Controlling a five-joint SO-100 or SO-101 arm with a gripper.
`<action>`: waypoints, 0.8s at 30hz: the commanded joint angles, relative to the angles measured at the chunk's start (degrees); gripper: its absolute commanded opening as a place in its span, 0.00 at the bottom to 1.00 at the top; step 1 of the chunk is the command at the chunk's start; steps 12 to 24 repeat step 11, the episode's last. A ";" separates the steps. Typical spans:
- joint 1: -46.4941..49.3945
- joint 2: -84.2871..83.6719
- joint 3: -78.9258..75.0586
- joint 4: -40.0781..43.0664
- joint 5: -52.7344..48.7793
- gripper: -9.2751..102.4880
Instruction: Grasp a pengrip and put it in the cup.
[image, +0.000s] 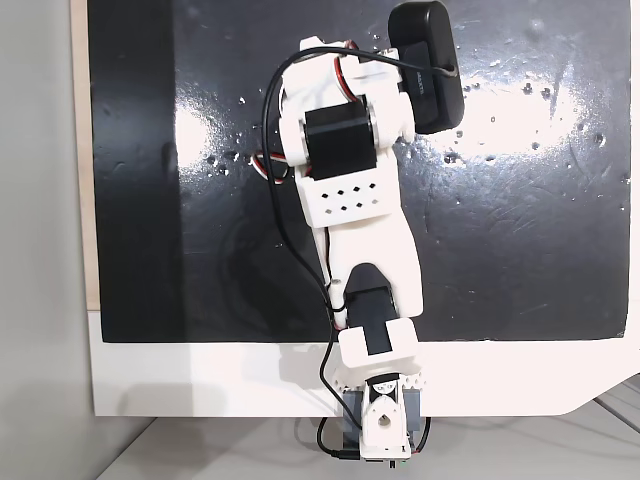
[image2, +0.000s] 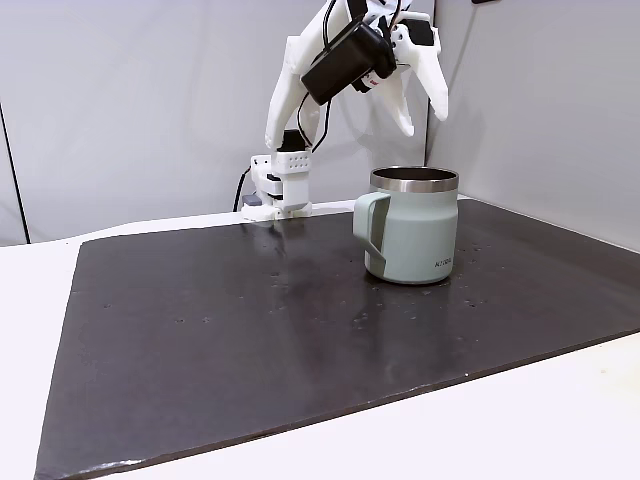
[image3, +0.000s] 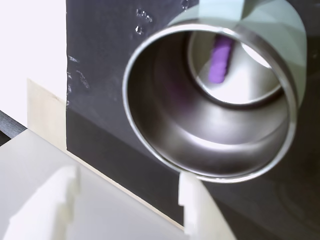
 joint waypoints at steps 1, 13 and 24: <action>0.88 2.81 -2.37 0.97 0.00 0.32; 1.05 2.99 -2.29 0.97 -0.18 0.32; 1.05 2.99 -2.29 0.97 -0.18 0.32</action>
